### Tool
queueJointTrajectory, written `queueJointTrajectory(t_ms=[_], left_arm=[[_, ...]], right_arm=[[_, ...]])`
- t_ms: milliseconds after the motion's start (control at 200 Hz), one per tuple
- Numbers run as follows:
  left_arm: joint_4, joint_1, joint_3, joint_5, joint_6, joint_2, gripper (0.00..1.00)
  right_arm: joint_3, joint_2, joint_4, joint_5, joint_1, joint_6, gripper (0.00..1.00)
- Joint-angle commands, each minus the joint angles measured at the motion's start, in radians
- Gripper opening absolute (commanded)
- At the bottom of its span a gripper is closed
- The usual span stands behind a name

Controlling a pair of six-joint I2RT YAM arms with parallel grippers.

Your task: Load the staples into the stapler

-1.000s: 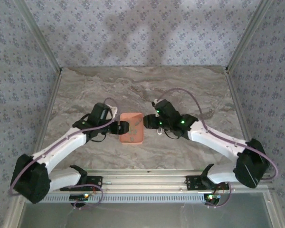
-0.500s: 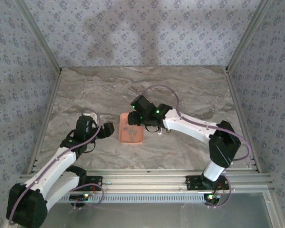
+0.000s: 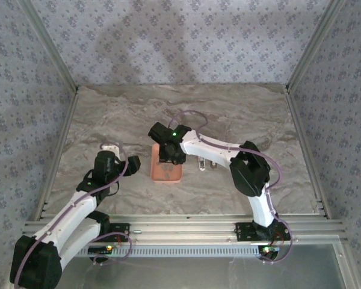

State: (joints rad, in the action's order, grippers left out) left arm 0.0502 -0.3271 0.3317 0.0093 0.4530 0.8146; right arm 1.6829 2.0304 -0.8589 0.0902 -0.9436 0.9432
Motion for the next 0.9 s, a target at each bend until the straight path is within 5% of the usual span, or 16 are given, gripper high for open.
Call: queueJointTrajectory(t_ms=[0,895], left_arm=[[-0.033,0.01,-0.014,-0.021,-0.04,0.005,0.8],[-0.126,0.021,-0.027,0.01,-0.056,0.107,0.8]], right_arm=[[0.055,0.06,-0.089,0.008,-0.008,0.041,0.44],[0.135,0.213,-0.125,-0.017,0.009,0.083,0.31]])
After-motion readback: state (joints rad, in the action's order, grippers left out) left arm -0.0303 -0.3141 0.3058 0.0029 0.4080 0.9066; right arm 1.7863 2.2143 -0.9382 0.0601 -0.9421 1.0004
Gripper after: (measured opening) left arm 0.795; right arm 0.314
